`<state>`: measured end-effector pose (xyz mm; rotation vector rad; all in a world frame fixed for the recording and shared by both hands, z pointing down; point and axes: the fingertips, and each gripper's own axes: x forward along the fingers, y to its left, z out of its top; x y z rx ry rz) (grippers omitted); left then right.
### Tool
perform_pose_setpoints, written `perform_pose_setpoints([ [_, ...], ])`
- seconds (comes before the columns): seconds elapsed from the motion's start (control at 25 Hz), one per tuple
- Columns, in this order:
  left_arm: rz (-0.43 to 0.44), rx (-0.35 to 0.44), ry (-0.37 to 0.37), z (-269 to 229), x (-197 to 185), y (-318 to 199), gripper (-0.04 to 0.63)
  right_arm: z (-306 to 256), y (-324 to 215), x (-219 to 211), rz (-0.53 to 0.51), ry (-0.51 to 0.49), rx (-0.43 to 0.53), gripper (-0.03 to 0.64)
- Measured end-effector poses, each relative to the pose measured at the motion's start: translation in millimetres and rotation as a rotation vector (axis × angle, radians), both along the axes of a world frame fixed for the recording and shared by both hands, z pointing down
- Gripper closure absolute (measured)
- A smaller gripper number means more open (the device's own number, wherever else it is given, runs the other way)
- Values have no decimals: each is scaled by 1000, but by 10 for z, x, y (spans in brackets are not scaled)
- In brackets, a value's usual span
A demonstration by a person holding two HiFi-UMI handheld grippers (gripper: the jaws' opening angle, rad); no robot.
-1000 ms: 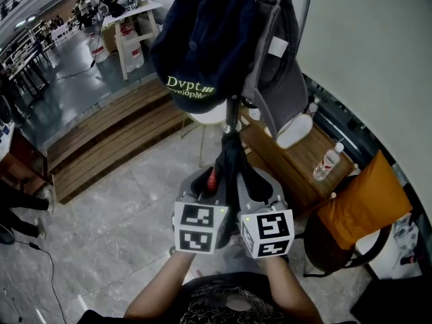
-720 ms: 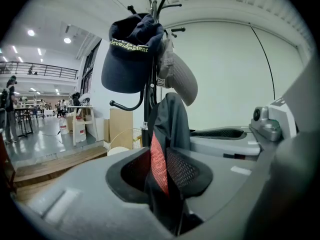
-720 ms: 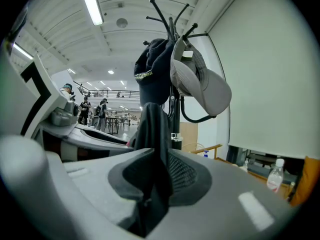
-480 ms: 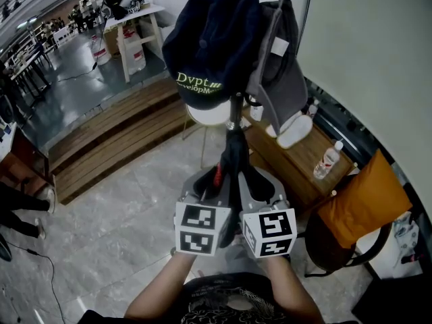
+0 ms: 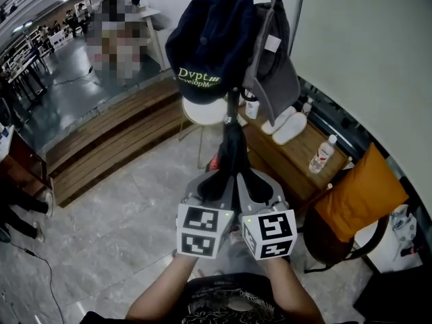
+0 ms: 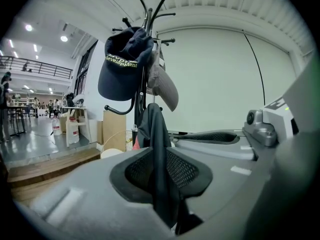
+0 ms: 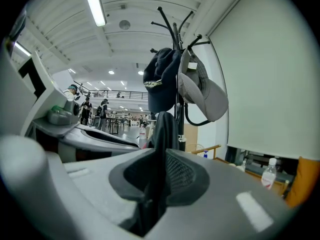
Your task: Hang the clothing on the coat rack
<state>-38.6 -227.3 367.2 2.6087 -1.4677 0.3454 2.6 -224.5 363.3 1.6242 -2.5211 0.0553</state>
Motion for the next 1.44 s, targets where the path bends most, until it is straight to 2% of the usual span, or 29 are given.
perform_pose_setpoints([
  [0.32,16,20,61,-72,72,227,522,32,266,48,9,-1,-22,584],
  [0.4,19,17,68,-59,93,273,548,54,317,51,6,5,-29,598],
  [0.52,21,11,63,-50,106,324,589,43,368,56,1,8,-30,615],
  [0.8,0,13,56,-76,74,373,591,10,441,18,-32,1,-30,615],
  [1.44,-9,7,47,-70,94,402,591,13,475,85,-15,1,-28,615],
])
